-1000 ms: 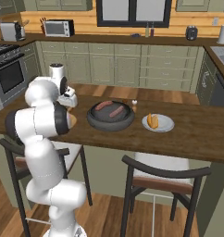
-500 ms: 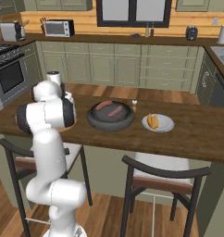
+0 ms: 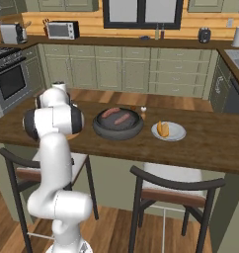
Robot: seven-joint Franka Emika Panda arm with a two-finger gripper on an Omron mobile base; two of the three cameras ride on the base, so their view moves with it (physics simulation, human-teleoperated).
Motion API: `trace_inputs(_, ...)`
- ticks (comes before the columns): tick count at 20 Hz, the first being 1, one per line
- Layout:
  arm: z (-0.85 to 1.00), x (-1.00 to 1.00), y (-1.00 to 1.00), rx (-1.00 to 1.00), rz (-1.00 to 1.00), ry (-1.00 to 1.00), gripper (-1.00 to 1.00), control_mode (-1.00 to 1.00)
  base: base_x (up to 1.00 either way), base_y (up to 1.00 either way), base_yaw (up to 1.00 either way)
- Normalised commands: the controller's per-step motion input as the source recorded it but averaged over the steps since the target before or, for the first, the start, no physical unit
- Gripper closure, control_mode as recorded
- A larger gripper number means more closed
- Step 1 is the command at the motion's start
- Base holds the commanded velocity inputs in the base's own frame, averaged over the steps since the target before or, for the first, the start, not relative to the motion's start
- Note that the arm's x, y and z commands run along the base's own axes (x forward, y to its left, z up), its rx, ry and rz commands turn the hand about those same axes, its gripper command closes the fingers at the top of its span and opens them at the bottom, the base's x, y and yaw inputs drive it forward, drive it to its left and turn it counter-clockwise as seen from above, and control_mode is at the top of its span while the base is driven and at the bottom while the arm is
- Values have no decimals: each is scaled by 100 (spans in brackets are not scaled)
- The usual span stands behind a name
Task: Place one bun and one sausage from the bowl on each plate.
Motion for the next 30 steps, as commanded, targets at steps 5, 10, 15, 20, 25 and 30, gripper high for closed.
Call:
trace_inputs(5, -19, 29, 12, 0, 0, 8, 100, -100, 0, 0, 0)
trace_inputs(10, -6, 17, 2, 0, 0, 1, -100, -100, 0, 0, 0)
trace_inputs(15, 3, -7, 0, 0, 0, -1, -100, -100, 0, 0, 0)
trace_inputs(20, 57, -14, -21, 0, -3, -2, -100, -100, 0, 0, 0)
trace_inputs(25, 61, -2, -84, 3, -18, 0, -100, -100, 0, 0, 0)
trace_inputs(30, 25, 0, -78, 2, -20, 0, -100, -100, 0, 0, 0)
